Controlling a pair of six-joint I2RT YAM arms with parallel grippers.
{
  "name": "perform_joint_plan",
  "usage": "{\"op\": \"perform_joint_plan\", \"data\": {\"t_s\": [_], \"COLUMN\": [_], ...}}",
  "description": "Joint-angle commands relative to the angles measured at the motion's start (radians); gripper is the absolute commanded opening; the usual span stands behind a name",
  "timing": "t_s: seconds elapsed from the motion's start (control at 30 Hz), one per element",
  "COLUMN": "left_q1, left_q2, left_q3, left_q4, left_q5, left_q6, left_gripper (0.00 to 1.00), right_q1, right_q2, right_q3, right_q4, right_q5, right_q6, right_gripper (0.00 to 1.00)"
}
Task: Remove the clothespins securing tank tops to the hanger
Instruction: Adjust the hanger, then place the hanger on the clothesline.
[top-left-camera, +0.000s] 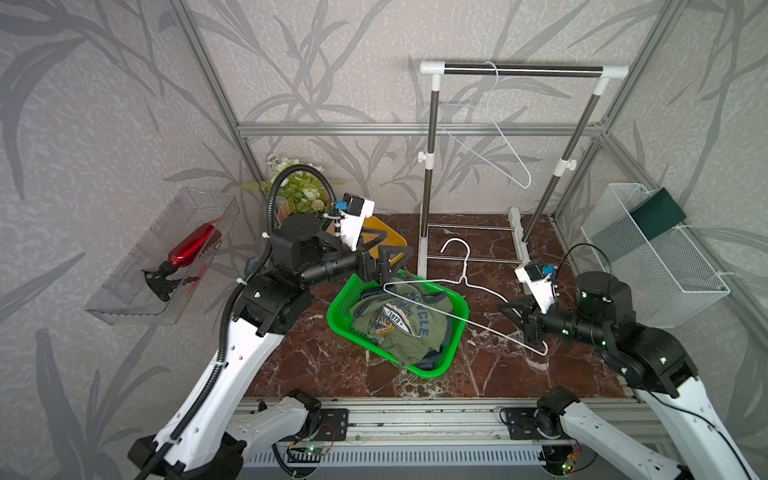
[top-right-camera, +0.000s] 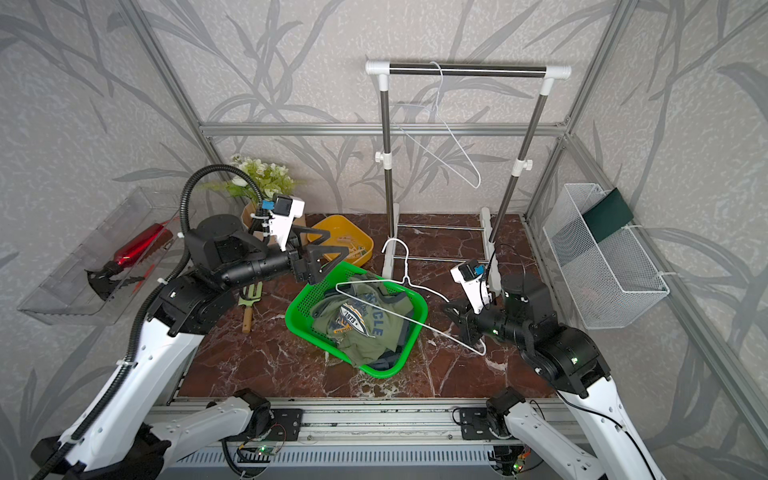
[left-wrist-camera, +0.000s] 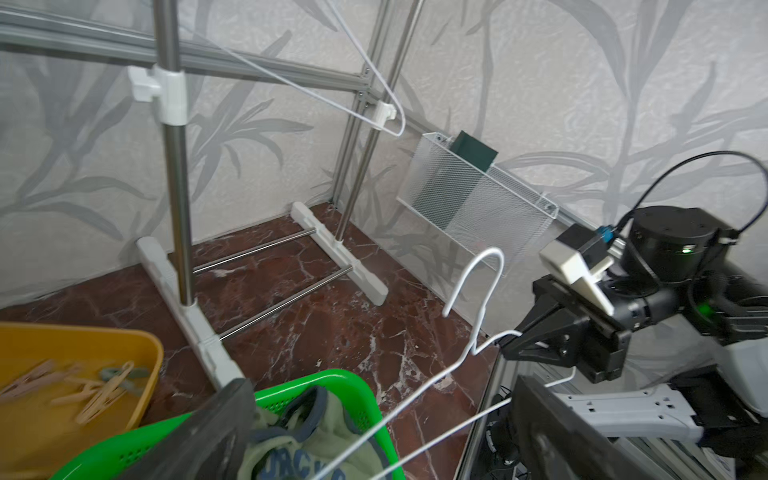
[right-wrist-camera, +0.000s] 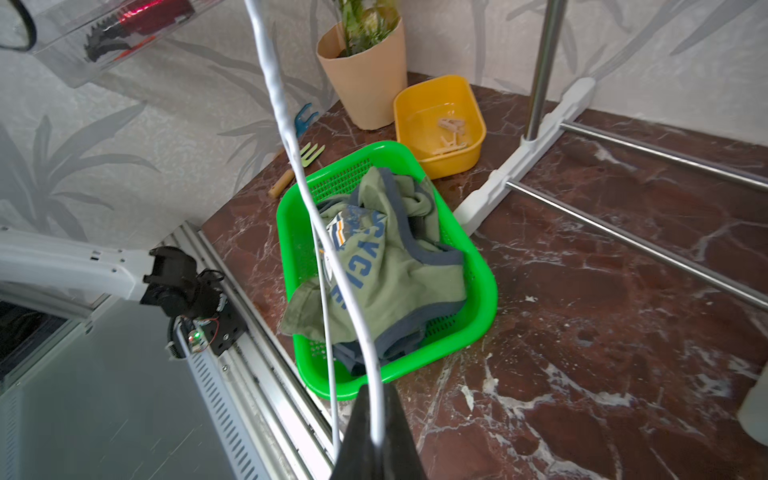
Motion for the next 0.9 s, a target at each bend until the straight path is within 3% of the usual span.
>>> {"op": "perform_joint_plan", "data": {"t_s": [0.0,0.23,0.37,0.57,0.6,0.7,0.87], "left_q1": [0.021,0.020,0.019,0.021,0.019,0.021,0.021], "left_q2": [0.002,-0.071,-0.057,-0.037,-0.030,-0.012,-0.003], "left_q3": [-0.123,-0.359,-0.389,-0.392,-0.389,-0.386,-0.392], "left_q4": [-0.107,0.031,0.039,0.067,0.066,0.063,0.078], "left_q5": [-0.084,-0.033,-0.011,0.009,0.013,0.026,0.049], "left_q6": [-0.039,-0.150,-0.141,-0.148,-0.146,-0.142,-0.166], "left_gripper": [0.96,0.93,0.90,0.89,0.89,0.88,0.86], "right_q1": [0.004,-0.008,-0.073,-0.246,-0.260,-0.263,-0.261], "right_q2": [0.053,0.263,0.394,0.495,0.525,0.643,0.788], "right_q3": [0.123,0.405,0.587,0.687,0.728,0.874,0.967], "right_q4": [0.106,0.269,0.271,0.387,0.373,0.327,0.394], "right_q5": [0.132,0.268,0.401,0.358,0.349,0.333,0.281], "right_q6": [-0.007,-0.082,-0.144,-0.144,-0.072,-0.076,-0.016], "right_gripper": [0.00,0.00,0.00,0.00,0.00,0.00,0.00]}}
